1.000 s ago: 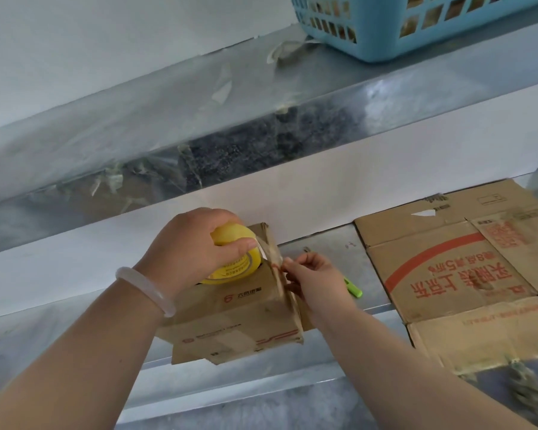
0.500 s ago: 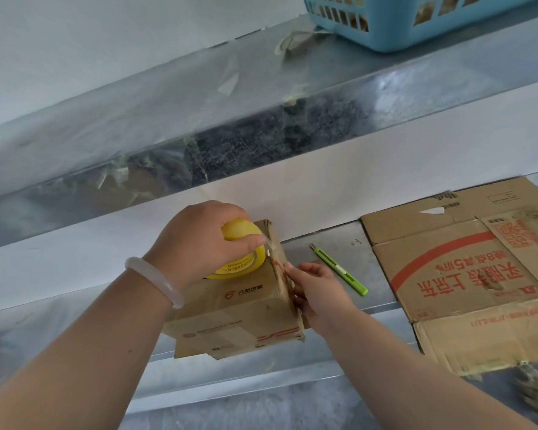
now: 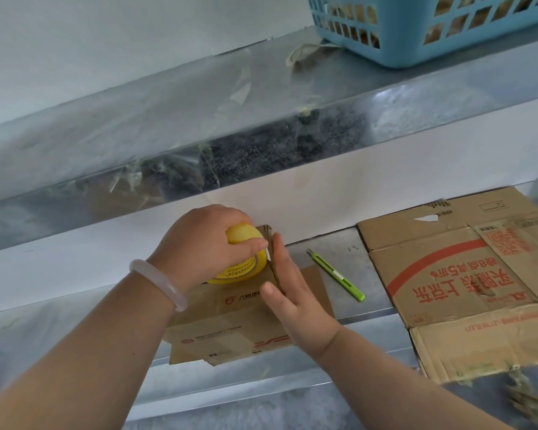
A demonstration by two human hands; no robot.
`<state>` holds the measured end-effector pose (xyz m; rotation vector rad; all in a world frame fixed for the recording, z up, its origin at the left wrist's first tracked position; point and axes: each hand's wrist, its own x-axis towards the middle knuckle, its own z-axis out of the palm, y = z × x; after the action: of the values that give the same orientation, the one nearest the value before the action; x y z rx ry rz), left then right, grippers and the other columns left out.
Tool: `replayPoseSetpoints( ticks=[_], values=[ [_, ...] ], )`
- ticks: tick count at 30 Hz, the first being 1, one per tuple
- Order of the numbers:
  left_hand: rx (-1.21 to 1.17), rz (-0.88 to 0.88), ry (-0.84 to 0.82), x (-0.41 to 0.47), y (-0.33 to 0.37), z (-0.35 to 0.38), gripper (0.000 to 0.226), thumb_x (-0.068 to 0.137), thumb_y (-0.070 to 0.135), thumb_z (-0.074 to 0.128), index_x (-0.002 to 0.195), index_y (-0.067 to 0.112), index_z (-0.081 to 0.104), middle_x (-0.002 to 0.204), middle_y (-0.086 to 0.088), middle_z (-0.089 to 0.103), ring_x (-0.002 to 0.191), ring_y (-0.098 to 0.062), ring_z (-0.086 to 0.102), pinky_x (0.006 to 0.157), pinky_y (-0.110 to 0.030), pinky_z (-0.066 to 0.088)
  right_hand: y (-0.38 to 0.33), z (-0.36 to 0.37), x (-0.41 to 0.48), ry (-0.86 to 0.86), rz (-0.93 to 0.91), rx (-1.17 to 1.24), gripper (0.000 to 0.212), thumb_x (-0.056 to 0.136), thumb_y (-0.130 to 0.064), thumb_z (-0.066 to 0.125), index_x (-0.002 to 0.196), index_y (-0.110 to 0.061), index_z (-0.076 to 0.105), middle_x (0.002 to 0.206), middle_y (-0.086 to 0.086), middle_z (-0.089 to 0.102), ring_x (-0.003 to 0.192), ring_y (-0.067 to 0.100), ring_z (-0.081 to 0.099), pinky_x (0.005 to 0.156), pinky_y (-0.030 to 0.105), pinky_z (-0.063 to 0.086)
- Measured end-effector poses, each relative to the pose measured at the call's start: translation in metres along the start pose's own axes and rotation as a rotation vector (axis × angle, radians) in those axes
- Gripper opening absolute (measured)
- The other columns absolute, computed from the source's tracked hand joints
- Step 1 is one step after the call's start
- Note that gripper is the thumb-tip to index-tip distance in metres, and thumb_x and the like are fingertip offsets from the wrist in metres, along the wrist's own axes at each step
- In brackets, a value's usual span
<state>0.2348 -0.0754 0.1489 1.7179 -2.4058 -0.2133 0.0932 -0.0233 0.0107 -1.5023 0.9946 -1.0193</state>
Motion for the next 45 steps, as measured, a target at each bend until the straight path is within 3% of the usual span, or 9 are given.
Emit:
replayPoseSetpoints(
  ticks=[5, 8, 11, 18, 27, 31, 36, 40, 45],
  values=[
    [0.008, 0.017, -0.004, 0.0, 0.001, -0.001, 0.038, 0.078, 0.06, 0.062, 0.104, 0.033, 0.066, 0.101, 0.009, 0.064, 0.091, -0.014, 0.056, 0.078, -0.034, 0.048, -0.007, -0.011, 0.0, -0.066, 0.047, -0.167, 0.085, 0.095, -0.051, 0.052, 0.151, -0.043, -0.011, 0.159, -0.028, -0.005, 0.144, -0.009, -0.009, 0.123, 0.031, 0.007],
    [-0.023, 0.036, -0.023, 0.0, -0.001, -0.004, 0.037, 0.078, 0.06, 0.062, 0.103, 0.034, 0.065, 0.099, 0.01, 0.062, 0.089, -0.013, 0.056, 0.076, -0.034, 0.048, -0.025, -0.02, 0.008, -0.062, 0.055, -0.352, 0.096, 0.089, -0.052, 0.061, 0.148, -0.045, -0.014, 0.16, -0.024, -0.003, 0.148, 0.001, -0.006, 0.123, 0.037, 0.007],
    [-0.065, 0.033, -0.046, -0.001, -0.003, -0.007, 0.039, 0.075, 0.062, 0.061, 0.108, 0.04, 0.057, 0.093, 0.019, 0.056, 0.086, -0.007, 0.054, 0.07, -0.027, 0.045, -0.042, -0.019, 0.02, -0.062, 0.066, -0.329, 0.119, 0.076, -0.053, 0.075, 0.145, -0.049, -0.022, 0.157, -0.028, 0.005, 0.15, 0.009, 0.004, 0.122, 0.04, 0.016],
    [-0.222, 0.01, -0.139, -0.007, -0.029, -0.019, 0.039, 0.068, 0.067, 0.061, 0.099, 0.044, 0.053, 0.09, 0.021, 0.061, 0.082, 0.004, 0.057, 0.066, -0.021, 0.043, -0.038, -0.02, 0.024, -0.084, 0.146, -0.411, 0.137, 0.064, -0.061, 0.08, 0.142, -0.048, -0.032, 0.161, -0.017, 0.011, 0.147, 0.009, 0.014, 0.119, 0.035, 0.024],
    [-0.248, -0.038, -0.043, -0.024, -0.073, -0.033, 0.044, 0.058, 0.076, 0.068, 0.091, 0.05, 0.058, 0.089, 0.02, 0.064, 0.083, 0.006, 0.058, 0.066, -0.02, 0.046, -0.038, -0.019, 0.024, -0.089, 0.095, -0.53, 0.121, 0.058, -0.08, 0.061, 0.149, -0.049, -0.013, 0.152, -0.035, 0.013, 0.143, -0.005, 0.014, 0.117, 0.038, 0.027],
    [-0.066, -0.028, -0.009, -0.031, -0.084, -0.036, 0.059, 0.052, 0.084, 0.051, 0.1, 0.051, 0.058, 0.091, 0.027, 0.06, 0.087, -0.002, 0.058, 0.075, -0.03, 0.05, -0.041, -0.021, 0.024, -0.118, 0.126, -0.627, 0.106, 0.069, -0.075, 0.063, 0.15, -0.051, 0.0, 0.158, -0.029, -0.001, 0.145, -0.007, -0.001, 0.121, 0.037, 0.017],
    [-0.015, -0.082, -0.018, -0.042, -0.098, -0.047, 0.053, 0.053, 0.085, 0.051, 0.099, 0.057, 0.05, 0.093, 0.024, 0.061, 0.085, -0.001, 0.057, 0.073, -0.029, 0.05, -0.043, -0.021, 0.025, -0.152, 0.108, -0.718, 0.09, 0.077, -0.073, 0.057, 0.151, -0.046, 0.014, 0.143, -0.044, -0.001, 0.139, -0.016, -0.012, 0.12, 0.027, 0.005],
    [-0.137, -0.079, -0.003, -0.051, -0.123, -0.05, 0.053, 0.055, 0.083, 0.051, 0.098, 0.052, 0.059, 0.095, 0.026, 0.065, 0.089, 0.001, 0.06, 0.08, -0.03, 0.051, -0.044, -0.021, 0.025, -0.159, 0.096, -0.753, 0.088, 0.075, -0.076, 0.052, 0.15, -0.046, 0.017, 0.144, -0.044, 0.0, 0.139, -0.017, -0.014, 0.118, 0.024, 0.003],
    [-0.13, -0.083, 0.064, -0.061, -0.148, -0.045, 0.044, 0.059, 0.078, 0.052, 0.087, 0.045, 0.065, 0.085, 0.023, 0.066, 0.082, 0.003, 0.06, 0.074, -0.03, 0.051, -0.042, -0.02, 0.026, -0.156, 0.104, -0.774, 0.094, 0.067, -0.085, 0.043, 0.15, -0.047, 0.018, 0.149, -0.042, 0.002, 0.141, -0.013, -0.011, 0.12, 0.028, 0.004]
  ],
)
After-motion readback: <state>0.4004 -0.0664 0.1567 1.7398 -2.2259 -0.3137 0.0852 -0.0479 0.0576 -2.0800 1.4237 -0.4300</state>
